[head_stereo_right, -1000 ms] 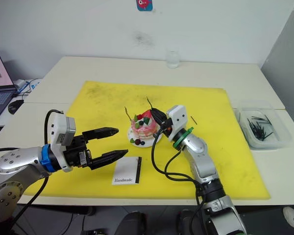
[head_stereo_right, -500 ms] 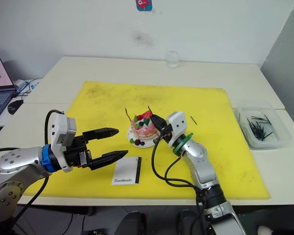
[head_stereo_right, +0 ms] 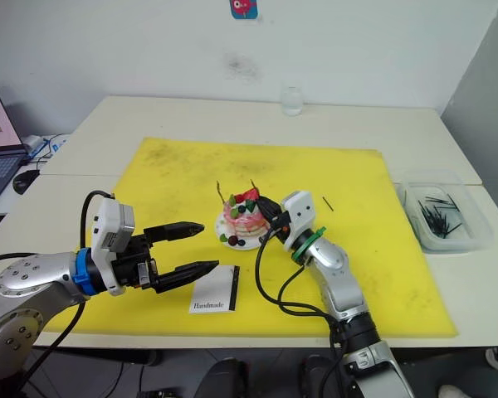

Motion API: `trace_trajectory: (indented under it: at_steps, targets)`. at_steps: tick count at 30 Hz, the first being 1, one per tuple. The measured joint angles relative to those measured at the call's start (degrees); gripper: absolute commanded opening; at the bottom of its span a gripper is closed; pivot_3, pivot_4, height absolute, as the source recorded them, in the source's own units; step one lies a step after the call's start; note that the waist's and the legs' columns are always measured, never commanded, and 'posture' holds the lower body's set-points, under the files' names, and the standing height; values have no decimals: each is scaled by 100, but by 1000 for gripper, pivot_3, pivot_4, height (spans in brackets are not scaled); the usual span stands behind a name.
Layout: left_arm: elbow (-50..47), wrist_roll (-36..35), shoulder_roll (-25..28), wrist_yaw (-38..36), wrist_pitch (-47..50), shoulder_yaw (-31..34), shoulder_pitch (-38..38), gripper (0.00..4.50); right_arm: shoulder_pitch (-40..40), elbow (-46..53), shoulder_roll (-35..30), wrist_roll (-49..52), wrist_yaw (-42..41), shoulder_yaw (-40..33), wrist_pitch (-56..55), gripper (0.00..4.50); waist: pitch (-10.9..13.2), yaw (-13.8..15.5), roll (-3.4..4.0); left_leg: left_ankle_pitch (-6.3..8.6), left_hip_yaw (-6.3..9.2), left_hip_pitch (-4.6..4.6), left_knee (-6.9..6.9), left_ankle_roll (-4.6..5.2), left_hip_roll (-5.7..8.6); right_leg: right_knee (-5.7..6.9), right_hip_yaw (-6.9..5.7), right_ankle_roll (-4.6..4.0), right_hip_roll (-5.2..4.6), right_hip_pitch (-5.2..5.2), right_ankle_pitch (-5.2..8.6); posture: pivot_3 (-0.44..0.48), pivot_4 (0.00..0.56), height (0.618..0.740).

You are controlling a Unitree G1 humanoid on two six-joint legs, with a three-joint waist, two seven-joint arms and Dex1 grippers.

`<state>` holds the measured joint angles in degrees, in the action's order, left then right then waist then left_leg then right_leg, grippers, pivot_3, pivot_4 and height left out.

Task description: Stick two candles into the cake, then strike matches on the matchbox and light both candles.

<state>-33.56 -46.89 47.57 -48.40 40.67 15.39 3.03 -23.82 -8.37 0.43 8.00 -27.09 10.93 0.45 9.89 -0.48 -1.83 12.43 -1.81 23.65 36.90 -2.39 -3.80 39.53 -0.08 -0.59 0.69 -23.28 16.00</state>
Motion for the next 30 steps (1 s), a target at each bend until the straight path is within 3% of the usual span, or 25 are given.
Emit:
trace_trajectory:
  at_steps: [10,13,17,24,30]
  targets:
    - [-1,16,-9,2,-6,-30,-8,4500,64,108,67,5,-5,24,30,52,0,-3,0,0,-2,-2,-2,0,-1,0,3,0,0,0,0,0,150,740]
    - [-1,17,-12,4,-7,-34,-8,4500,77,143,92,10,26,21,41,644,0,-3,0,0,-2,-2,-4,0,-1,-1,3,0,0,0,0,0,150,740]
    - [-3,59,-11,-7,-25,-50,-46,4500,103,225,52,-21,131,31,148,2020,1,-4,1,0,-5,-2,-4,0,-1,-2,7,0,0,-2,0,0,150,740]
    - [1,283,-12,-55,-168,-173,-68,4500,102,688,-62,3,215,15,499,2020,1,-4,2,0,-5,-1,-6,0,-1,-2,7,0,0,-3,0,0,150,740]
    - [151,283,62,9,-42,-83,-123,4500,173,1657,-478,317,67,-92,1155,2020,2,-2,2,0,-6,1,-7,0,-1,-6,7,0,-1,-4,1,0,150,740]
